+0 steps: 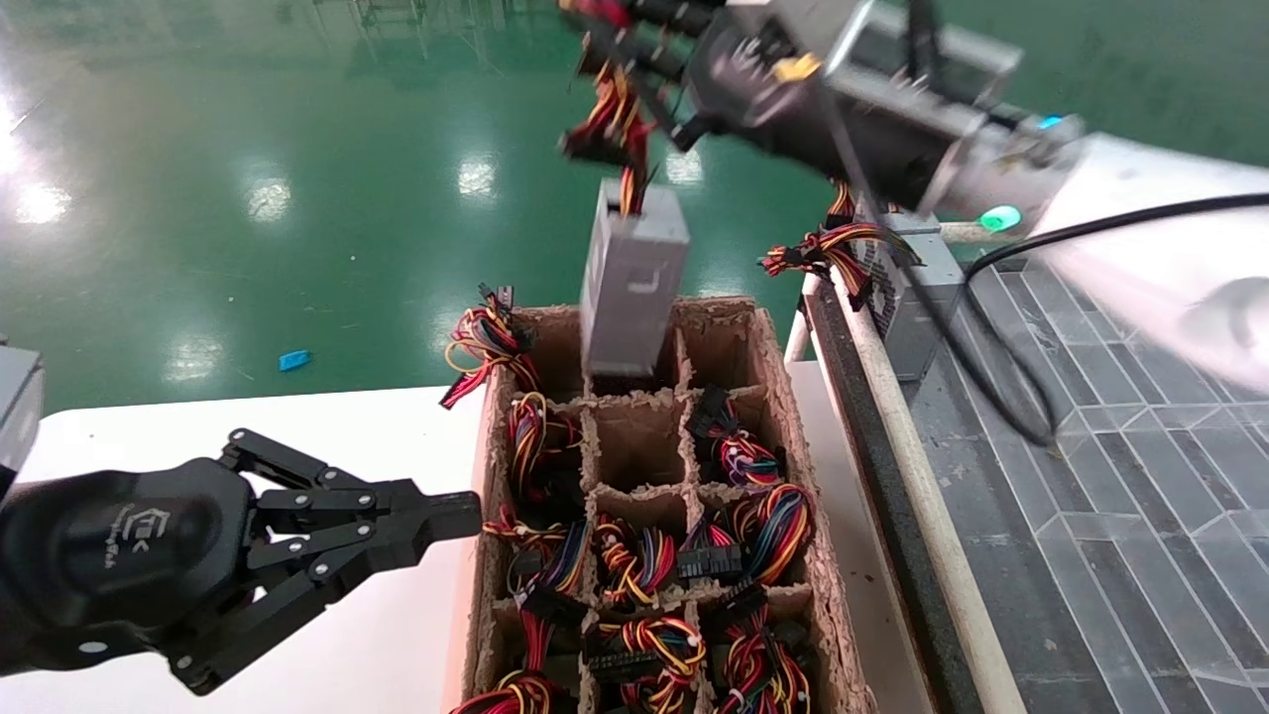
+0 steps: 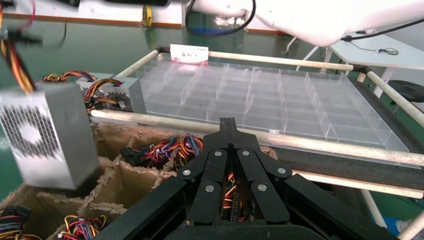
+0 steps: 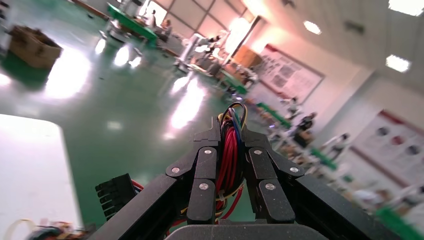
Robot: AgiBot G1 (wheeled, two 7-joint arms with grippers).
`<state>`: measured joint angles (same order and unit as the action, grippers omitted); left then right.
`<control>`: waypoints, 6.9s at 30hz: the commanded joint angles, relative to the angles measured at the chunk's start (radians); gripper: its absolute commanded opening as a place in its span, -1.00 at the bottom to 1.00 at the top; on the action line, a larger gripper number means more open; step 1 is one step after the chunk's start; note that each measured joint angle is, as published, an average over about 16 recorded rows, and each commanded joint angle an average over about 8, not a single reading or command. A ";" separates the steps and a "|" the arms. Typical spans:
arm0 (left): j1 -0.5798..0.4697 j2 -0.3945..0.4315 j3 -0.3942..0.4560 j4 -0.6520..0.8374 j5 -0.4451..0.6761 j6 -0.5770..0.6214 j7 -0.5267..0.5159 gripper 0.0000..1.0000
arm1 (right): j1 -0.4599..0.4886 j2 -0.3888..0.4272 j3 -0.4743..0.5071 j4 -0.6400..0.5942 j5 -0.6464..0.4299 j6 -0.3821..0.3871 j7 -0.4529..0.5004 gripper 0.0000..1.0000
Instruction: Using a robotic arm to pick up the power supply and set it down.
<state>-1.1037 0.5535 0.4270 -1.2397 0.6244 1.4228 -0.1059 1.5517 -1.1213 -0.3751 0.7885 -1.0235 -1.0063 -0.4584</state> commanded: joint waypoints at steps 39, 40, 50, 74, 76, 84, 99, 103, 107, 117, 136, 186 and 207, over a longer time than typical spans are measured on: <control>0.000 0.000 0.000 0.000 0.000 0.000 0.000 -1.00 | -0.282 0.697 0.116 0.569 -0.034 0.211 0.511 -1.00; 0.000 0.000 0.000 0.000 0.000 0.000 0.000 -1.00 | -0.294 0.706 0.117 0.569 -0.033 0.216 0.515 -1.00; 0.000 0.000 0.000 0.000 0.000 0.000 0.000 -1.00 | -0.396 0.734 0.117 0.569 -0.046 0.292 0.532 -1.00; 0.000 0.000 0.000 0.000 0.000 0.000 0.000 -1.00 | -0.367 0.553 0.007 0.550 -0.182 0.411 0.560 -1.00; 0.000 0.000 0.000 0.000 0.000 0.000 0.000 -1.00 | -0.368 0.538 -0.003 0.545 -0.195 0.426 0.566 -1.00; 0.000 0.000 0.000 0.000 0.000 0.000 0.000 -1.00 | -0.373 0.488 -0.038 0.510 -0.235 0.464 0.582 -1.00; 0.000 0.000 0.000 0.000 0.000 0.000 0.000 -1.00 | -0.357 0.471 -0.071 0.493 -0.274 0.460 0.603 1.00; 0.000 0.000 0.000 0.000 0.000 0.000 0.000 -1.00 | -0.355 0.473 -0.072 0.504 -0.276 0.463 0.613 1.00; 0.000 0.000 0.000 0.000 0.000 0.000 0.000 -1.00 | -0.352 0.476 -0.070 0.517 -0.276 0.468 0.621 1.00; 0.000 0.000 0.000 0.000 0.000 0.000 0.000 -1.00 | -0.340 0.480 -0.057 0.546 -0.253 0.452 0.620 1.00; 0.000 0.000 0.000 0.000 0.000 0.000 0.000 -0.69 | -0.349 0.466 0.008 0.553 -0.088 0.241 0.551 1.00; 0.000 0.000 0.000 0.000 0.000 0.000 0.000 1.00 | -0.476 0.510 0.095 0.496 0.290 -0.483 0.645 1.00; 0.000 0.000 0.000 0.000 0.000 0.000 0.000 1.00 | -0.479 0.511 0.098 0.494 0.298 -0.497 0.647 1.00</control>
<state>-1.1034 0.5533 0.4271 -1.2395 0.6243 1.4225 -0.1058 1.0722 -0.6101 -0.2774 1.2829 -0.7251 -1.5037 0.1888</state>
